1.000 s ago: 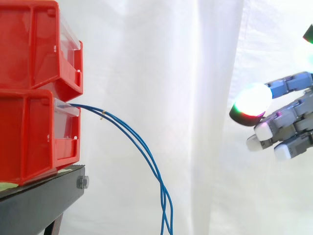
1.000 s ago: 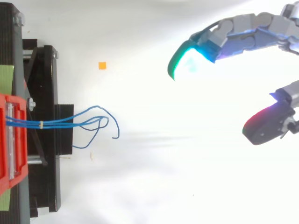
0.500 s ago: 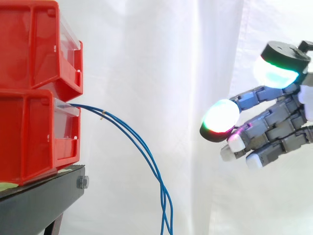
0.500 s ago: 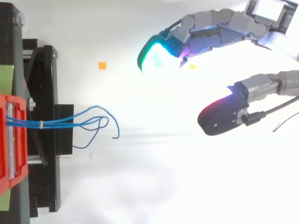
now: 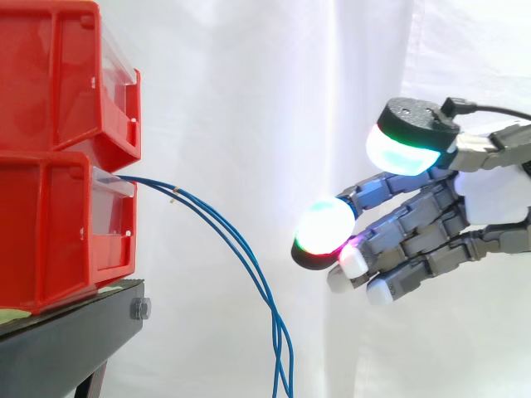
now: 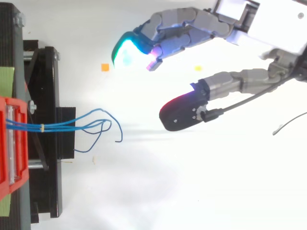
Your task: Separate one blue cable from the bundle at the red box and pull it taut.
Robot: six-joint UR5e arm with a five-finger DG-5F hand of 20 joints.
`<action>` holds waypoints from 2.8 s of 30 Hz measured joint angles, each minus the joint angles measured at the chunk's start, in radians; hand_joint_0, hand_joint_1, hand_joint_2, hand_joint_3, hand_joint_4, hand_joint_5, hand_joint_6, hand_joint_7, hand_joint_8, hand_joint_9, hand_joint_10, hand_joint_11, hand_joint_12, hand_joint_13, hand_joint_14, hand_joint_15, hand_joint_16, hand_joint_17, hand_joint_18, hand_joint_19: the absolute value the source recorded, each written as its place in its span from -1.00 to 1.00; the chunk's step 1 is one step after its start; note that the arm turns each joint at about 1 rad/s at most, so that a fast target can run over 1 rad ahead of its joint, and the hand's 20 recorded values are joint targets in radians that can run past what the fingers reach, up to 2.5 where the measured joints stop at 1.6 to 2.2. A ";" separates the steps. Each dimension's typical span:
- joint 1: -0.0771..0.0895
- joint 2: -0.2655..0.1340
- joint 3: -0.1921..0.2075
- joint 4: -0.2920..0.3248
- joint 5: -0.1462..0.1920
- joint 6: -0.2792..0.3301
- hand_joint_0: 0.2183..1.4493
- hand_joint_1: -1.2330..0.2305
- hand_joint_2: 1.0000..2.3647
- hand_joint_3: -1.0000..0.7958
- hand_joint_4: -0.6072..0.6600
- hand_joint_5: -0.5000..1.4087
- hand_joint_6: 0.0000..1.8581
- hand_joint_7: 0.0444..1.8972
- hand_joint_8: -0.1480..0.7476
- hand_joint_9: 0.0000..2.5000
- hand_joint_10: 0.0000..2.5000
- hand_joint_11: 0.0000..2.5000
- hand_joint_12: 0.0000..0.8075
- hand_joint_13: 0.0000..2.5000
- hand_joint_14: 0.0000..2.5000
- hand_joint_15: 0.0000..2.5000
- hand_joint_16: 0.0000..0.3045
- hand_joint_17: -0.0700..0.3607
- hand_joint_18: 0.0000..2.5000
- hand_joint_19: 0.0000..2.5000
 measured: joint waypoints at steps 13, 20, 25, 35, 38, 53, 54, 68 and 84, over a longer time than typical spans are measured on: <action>-0.004 -0.081 0.046 0.061 -0.001 -0.025 -0.47 -0.14 -1.00 -0.40 0.36 -0.67 -0.46 -0.08 0.01 -0.43 -0.99 -0.52 -0.17 -0.51 -0.99 -0.69 -0.70 -0.19 -0.61 -0.63; -0.007 -0.112 0.071 0.072 -0.009 -0.021 -0.47 -0.14 -1.00 -0.40 0.37 -0.67 -0.46 -0.07 0.01 -0.43 -0.99 -0.51 -0.17 -0.51 -0.99 -0.69 -0.70 -0.19 -0.61 -0.63; -0.008 -0.137 0.092 0.085 -0.029 -0.019 -0.47 -0.13 -1.00 -0.40 0.37 -0.67 -0.46 -0.07 0.01 -0.43 -0.99 -0.51 -0.17 -0.51 -0.99 -0.68 -0.70 -0.19 -0.61 -0.62; -0.007 -0.177 0.122 0.148 -0.063 -0.013 -0.47 -0.13 -1.00 -0.40 0.38 -0.66 -0.46 -0.06 0.01 -0.43 -0.99 -0.51 -0.17 -0.51 -0.99 -0.67 -0.70 -0.19 -0.61 -0.60; -0.006 -0.188 0.127 0.184 -0.083 0.001 -0.48 -0.13 -0.99 -0.40 0.38 -0.66 -0.46 -0.05 0.00 -0.43 -0.99 -0.50 -0.17 -0.50 -0.99 -0.66 -0.70 -0.19 -0.61 -0.60; 0.005 -0.212 0.131 0.266 -0.153 0.032 -0.47 -0.13 -1.00 -0.40 0.35 -0.67 -0.46 -0.05 -0.01 -0.42 -0.99 -0.50 -0.16 -0.49 -0.99 -0.65 -0.70 -0.19 -0.59 -0.59; 0.005 -0.214 0.131 0.266 -0.155 0.034 -0.47 -0.13 -1.00 -0.40 0.35 -0.67 -0.46 -0.05 -0.01 -0.42 -0.99 -0.49 -0.16 -0.49 -0.99 -0.65 -0.70 -0.19 -0.59 -0.60; -0.002 -0.250 0.131 0.281 -0.220 0.093 -0.46 -0.14 -0.99 -0.38 0.34 -0.67 -0.46 -0.06 -0.02 -0.42 -0.99 -0.48 -0.16 -0.48 -0.99 -0.64 -0.70 -0.19 -0.58 -0.58; -0.030 -0.253 0.133 0.301 -0.283 0.122 -0.40 -0.17 -0.99 -0.35 0.32 -0.67 -0.46 -0.03 -0.03 -0.43 -0.99 -0.47 -0.18 -0.48 -0.99 -0.63 -0.70 -0.20 -0.59 -0.57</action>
